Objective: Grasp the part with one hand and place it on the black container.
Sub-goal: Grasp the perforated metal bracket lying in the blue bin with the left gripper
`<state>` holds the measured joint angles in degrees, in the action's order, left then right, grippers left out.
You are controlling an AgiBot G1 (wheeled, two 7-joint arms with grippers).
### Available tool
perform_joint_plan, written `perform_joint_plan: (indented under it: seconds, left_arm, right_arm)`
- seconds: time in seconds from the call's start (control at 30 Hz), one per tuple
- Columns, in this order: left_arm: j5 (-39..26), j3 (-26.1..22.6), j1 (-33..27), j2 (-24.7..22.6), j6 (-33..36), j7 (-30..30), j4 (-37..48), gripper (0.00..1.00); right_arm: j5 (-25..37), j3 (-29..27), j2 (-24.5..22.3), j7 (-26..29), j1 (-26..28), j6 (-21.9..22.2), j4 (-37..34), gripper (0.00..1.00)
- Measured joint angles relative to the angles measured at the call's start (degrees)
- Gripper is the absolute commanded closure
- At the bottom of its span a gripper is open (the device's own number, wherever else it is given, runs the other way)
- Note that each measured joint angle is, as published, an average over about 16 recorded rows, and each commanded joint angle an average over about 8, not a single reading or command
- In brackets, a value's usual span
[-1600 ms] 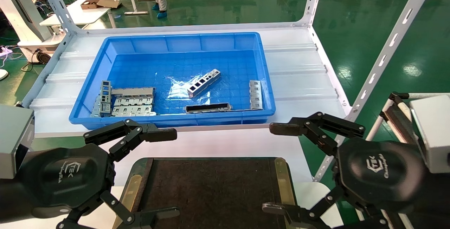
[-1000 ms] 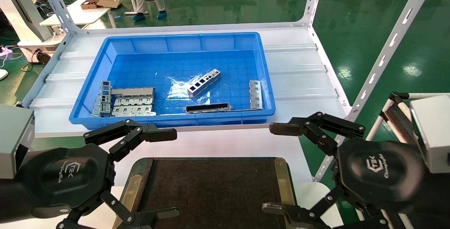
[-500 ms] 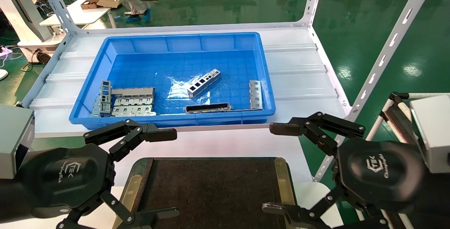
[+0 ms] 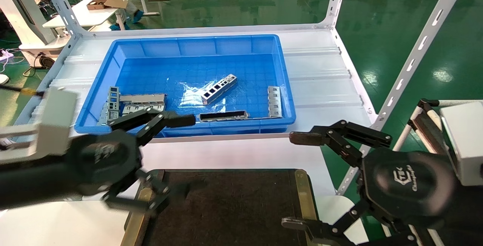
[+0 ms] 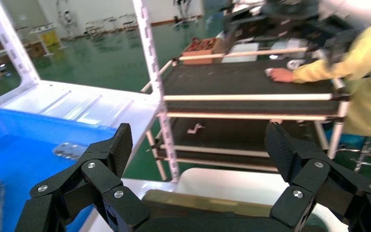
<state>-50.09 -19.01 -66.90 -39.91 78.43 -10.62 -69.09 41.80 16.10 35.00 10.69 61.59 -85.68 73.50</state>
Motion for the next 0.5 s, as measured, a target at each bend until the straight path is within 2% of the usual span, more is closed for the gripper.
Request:
perform_joint_plan:
  seconds: [0.23, 0.5]
  left_arm:
    - [-7.9, -3.2, -6.4, -6.2, -6.1, 0.5, 8.1, 0.00]
    - [-16.7, -7.0, -15.1, -15.4, -13.7, 3.0, 23.0, 0.00]
  right_arm:
    - [0.0, 0.0, 0.0, 0.0, 0.0, 0.0, 0.0, 0.00]
    - [0.0, 0.1, 0.0, 0.0, 0.0, 0.0, 0.0, 0.00]
